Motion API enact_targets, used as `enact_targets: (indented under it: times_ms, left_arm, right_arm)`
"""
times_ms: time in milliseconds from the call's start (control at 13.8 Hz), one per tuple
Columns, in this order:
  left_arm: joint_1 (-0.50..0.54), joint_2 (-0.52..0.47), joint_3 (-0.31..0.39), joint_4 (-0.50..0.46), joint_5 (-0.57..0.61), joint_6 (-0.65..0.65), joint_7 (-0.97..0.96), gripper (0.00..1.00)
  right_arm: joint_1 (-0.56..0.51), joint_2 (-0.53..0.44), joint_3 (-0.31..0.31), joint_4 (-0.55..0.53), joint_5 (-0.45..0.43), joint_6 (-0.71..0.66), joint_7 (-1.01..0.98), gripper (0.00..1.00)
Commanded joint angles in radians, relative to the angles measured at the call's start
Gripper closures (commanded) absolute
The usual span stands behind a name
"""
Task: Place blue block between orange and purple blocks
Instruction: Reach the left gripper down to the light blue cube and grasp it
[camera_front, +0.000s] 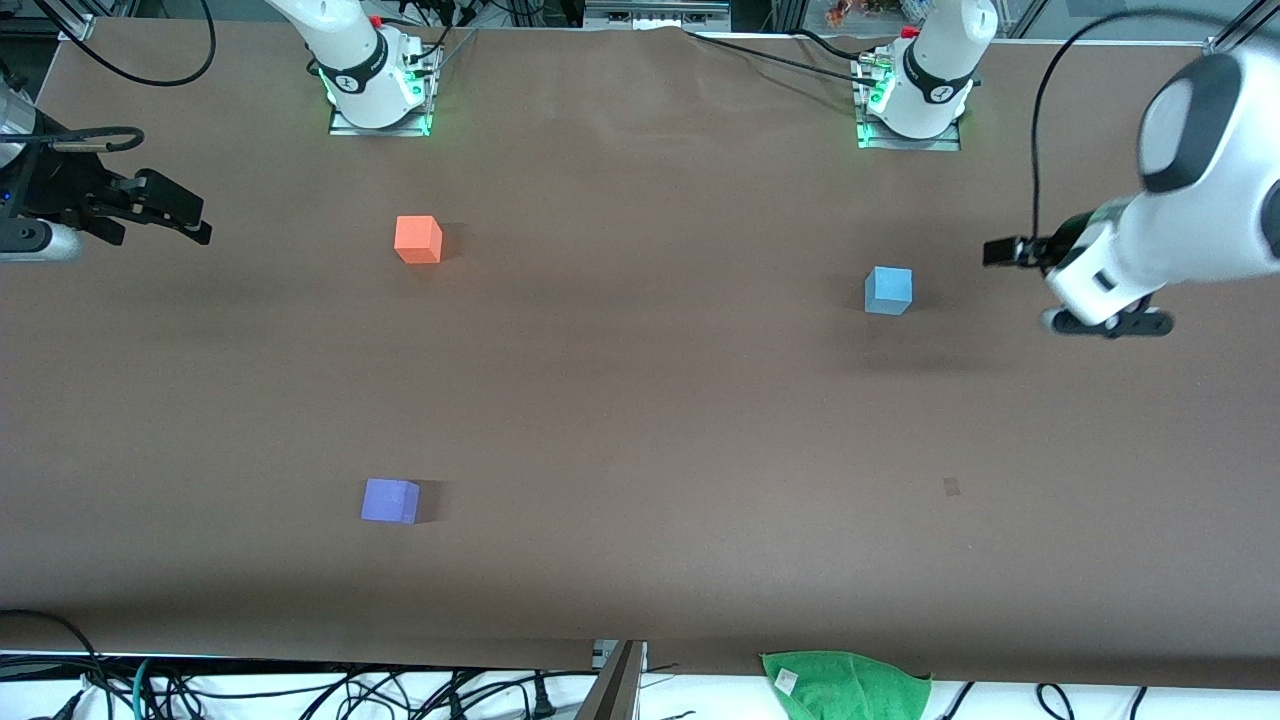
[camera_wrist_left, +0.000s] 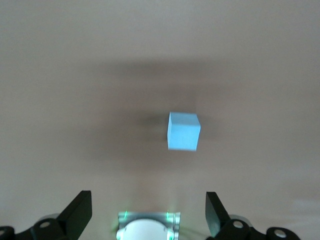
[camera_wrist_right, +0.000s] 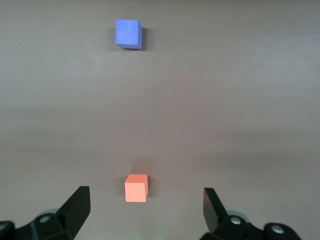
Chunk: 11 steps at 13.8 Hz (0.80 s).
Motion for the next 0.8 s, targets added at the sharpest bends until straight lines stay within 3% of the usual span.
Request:
enact_targets:
  times_ms: [0, 218, 508, 725]
  left_arm:
    - [0.000, -0.029, -0.043, -0.170, -0.021, 0.189, -0.053, 0.00]
    - [0.002, -0.037, -0.119, -0.336, -0.006, 0.394, -0.113, 0.00]
    - [0.000, -0.034, -0.133, -0.552, 0.003, 0.704, -0.121, 0.00]
    - [0.000, -0.024, -0.136, -0.613, 0.003, 0.763, -0.121, 0.00]
  right_arm:
    - [-0.007, 0.000, 0.003, 0.015, -0.007, -0.017, -0.019, 0.00]
    - [-0.007, 0.000, 0.003, 0.015, -0.007, -0.017, -0.019, 0.00]
    - [-0.009, 0.000, 0.003, 0.015, -0.007, -0.017, -0.019, 0.00]
    - [-0.007, 0.000, 0.003, 0.015, -0.007, -0.018, -0.019, 0.00]
